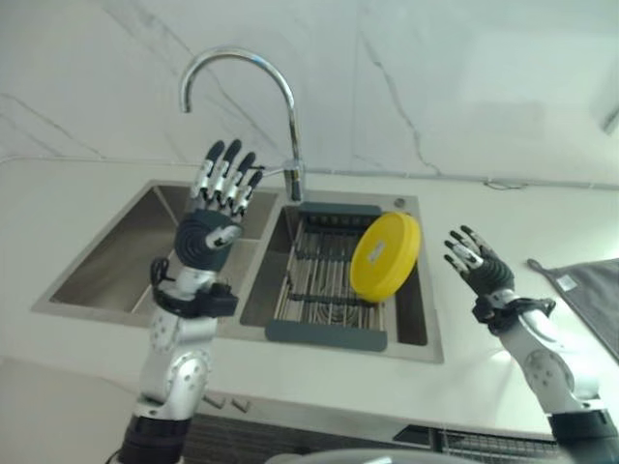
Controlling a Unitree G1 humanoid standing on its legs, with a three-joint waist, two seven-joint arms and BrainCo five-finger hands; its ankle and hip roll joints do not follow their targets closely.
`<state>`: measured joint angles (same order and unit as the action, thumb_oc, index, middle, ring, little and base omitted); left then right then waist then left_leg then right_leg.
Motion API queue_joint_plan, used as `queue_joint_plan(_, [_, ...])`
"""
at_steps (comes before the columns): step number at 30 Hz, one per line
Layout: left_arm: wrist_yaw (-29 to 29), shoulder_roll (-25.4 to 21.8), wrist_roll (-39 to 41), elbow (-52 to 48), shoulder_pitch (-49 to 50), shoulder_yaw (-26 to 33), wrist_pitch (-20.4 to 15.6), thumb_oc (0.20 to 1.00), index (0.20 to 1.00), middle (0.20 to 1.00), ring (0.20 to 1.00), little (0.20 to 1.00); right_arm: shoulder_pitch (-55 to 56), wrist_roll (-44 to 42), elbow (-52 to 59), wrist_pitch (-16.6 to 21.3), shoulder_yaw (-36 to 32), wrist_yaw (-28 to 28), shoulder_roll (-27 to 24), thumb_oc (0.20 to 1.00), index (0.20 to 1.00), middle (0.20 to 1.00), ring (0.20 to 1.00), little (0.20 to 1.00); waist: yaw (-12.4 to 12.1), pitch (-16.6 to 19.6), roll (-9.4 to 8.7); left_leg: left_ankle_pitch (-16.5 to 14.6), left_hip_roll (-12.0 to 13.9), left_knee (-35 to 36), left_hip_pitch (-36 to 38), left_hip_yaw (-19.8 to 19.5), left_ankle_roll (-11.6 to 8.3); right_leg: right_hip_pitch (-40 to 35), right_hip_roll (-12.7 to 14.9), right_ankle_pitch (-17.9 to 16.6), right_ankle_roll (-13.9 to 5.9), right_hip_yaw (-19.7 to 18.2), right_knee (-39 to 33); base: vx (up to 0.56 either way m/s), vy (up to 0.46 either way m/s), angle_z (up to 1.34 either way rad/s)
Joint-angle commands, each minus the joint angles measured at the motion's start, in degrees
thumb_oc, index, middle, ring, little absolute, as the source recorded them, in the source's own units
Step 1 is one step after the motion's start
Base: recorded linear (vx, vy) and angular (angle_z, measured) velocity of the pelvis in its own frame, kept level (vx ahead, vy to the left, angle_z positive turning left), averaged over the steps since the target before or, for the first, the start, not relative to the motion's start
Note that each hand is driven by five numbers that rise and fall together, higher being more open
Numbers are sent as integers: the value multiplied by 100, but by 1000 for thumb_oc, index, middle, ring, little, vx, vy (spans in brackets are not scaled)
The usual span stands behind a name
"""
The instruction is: Place the dishes in the dishwasher.
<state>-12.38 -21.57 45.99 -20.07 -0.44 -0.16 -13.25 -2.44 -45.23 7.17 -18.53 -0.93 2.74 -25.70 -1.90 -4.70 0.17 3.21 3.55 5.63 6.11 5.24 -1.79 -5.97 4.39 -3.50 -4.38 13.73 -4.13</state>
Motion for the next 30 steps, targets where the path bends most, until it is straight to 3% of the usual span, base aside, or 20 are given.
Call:
queue_joint_plan(1, [45,-453,-233,-27,-402,-24,-296,1000,1000,1000,1000,1000,-608,-347,-175,114,29,-164,1,1000,1000,1000,1000,1000,-117,87,-387,-912,215,-63,225,248,-34,-328,447,517,-315,242,-87,-24,0,4])
queue_joint_plan(30, [238,-469,-135,17,-331,-72,-119,1000,1000,1000,1000,1000,-826,-394,-368,-275,428,-587,-134,1000,1000,1000,1000,1000,-261,70,-410,-870,221,-63,212,206,-57,-356,426,530,-292,337,-87,-2,0,2])
